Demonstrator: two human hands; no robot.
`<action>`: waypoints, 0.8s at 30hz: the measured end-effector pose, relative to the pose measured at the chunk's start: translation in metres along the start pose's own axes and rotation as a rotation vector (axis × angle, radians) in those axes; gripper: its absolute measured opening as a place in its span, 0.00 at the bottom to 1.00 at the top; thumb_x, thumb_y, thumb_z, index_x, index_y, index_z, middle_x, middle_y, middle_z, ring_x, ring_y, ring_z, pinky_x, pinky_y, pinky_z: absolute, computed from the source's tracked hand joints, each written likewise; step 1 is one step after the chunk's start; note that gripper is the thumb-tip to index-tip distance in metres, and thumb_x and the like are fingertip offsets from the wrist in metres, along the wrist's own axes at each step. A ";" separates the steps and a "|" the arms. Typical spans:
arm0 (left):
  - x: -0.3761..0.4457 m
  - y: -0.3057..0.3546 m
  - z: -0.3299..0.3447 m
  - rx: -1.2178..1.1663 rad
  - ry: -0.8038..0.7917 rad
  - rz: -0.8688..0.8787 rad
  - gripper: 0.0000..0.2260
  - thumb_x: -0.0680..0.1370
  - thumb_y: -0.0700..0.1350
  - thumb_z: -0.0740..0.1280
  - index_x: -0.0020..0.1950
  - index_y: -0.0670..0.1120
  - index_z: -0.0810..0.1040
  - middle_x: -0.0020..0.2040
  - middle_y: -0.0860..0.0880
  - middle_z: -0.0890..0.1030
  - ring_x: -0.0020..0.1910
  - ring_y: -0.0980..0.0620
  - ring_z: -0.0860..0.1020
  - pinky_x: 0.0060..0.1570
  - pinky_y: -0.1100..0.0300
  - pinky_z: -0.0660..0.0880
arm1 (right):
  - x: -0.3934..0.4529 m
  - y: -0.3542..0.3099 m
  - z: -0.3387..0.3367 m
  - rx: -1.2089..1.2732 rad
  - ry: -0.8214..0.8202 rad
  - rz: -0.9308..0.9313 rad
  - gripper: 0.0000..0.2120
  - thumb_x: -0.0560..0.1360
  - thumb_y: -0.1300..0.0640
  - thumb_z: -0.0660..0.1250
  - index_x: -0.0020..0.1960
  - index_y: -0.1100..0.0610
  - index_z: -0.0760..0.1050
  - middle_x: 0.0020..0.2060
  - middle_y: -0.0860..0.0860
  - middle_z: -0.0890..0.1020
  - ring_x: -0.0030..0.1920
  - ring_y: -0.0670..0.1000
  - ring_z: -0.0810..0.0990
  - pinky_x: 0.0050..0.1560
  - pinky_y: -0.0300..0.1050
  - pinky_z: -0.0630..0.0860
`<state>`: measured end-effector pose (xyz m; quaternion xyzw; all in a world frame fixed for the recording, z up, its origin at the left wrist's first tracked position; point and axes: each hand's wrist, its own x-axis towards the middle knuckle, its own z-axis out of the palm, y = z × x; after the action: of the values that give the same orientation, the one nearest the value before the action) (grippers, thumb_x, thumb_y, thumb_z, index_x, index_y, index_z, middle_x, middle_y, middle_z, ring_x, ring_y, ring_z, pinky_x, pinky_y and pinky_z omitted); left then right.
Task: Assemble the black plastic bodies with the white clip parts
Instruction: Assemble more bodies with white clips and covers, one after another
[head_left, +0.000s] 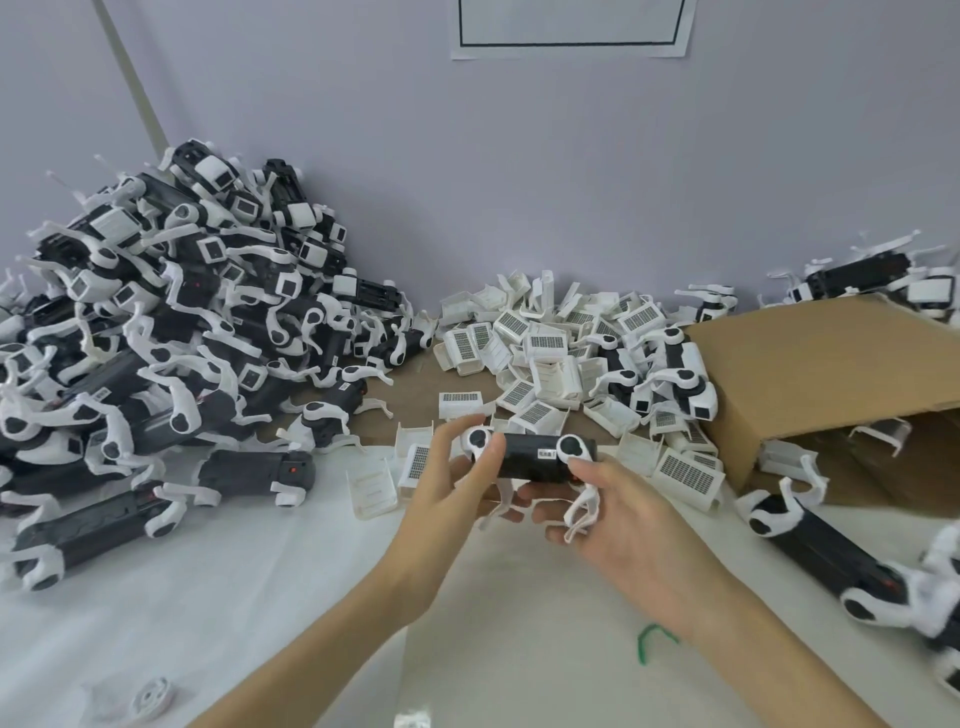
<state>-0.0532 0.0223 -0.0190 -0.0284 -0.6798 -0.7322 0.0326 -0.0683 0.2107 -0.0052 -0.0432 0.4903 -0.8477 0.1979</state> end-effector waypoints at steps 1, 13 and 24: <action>0.001 -0.002 0.001 -0.057 0.027 -0.004 0.19 0.78 0.66 0.71 0.67 0.63 0.76 0.52 0.39 0.83 0.44 0.47 0.83 0.59 0.44 0.77 | 0.000 0.004 0.003 0.042 0.015 0.004 0.28 0.74 0.53 0.71 0.70 0.66 0.73 0.55 0.67 0.83 0.46 0.59 0.85 0.48 0.51 0.75; -0.013 0.015 0.009 0.244 0.204 0.383 0.30 0.75 0.59 0.76 0.75 0.62 0.69 0.61 0.56 0.80 0.60 0.52 0.81 0.60 0.57 0.79 | 0.009 0.016 0.000 0.278 0.092 -0.031 0.15 0.80 0.56 0.67 0.60 0.65 0.84 0.62 0.62 0.83 0.58 0.58 0.86 0.56 0.47 0.84; -0.036 0.021 0.037 0.643 0.189 0.526 0.26 0.76 0.58 0.76 0.73 0.56 0.76 0.65 0.59 0.71 0.66 0.55 0.75 0.63 0.65 0.72 | 0.007 0.035 0.002 0.151 0.015 0.009 0.21 0.89 0.51 0.52 0.69 0.57 0.80 0.68 0.58 0.81 0.68 0.58 0.80 0.74 0.57 0.71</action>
<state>-0.0156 0.0582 0.0014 -0.1221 -0.8371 -0.4490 0.2876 -0.0641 0.1910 -0.0345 -0.0198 0.4266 -0.8817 0.2006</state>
